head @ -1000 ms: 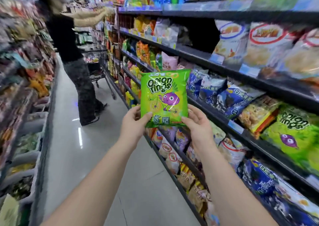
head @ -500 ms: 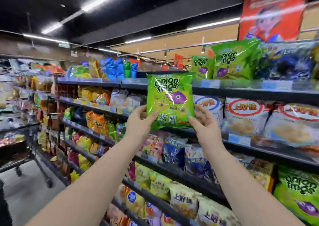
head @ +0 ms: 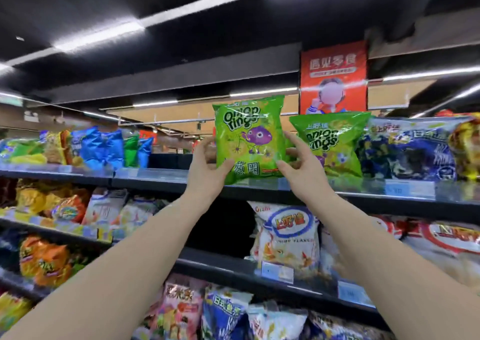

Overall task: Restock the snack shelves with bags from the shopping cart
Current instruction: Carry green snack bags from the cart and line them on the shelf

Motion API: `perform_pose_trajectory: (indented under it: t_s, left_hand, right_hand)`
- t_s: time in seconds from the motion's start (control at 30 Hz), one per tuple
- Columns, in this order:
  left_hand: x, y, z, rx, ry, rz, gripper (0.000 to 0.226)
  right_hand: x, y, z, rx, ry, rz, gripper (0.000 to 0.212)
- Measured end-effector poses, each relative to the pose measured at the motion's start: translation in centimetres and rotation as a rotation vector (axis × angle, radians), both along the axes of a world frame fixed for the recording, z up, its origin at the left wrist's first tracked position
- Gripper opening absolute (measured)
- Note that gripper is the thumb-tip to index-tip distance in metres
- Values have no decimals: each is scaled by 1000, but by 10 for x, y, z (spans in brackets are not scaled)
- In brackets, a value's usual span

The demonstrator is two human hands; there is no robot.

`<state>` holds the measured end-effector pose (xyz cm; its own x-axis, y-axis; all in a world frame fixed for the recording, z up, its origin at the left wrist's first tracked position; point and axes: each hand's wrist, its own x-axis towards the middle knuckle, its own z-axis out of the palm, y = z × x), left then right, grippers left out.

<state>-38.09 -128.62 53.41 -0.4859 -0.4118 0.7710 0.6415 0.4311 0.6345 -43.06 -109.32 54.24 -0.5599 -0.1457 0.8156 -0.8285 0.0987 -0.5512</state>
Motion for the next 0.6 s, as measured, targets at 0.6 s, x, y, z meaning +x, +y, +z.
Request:
perform_pose_trajectory:
  t_s: [0.6]
  left_hand:
    - [-160, -55, 46, -527, -138, -173, 67]
  right_hand:
    - [-95, -50, 28, 513, 13, -622, 64]
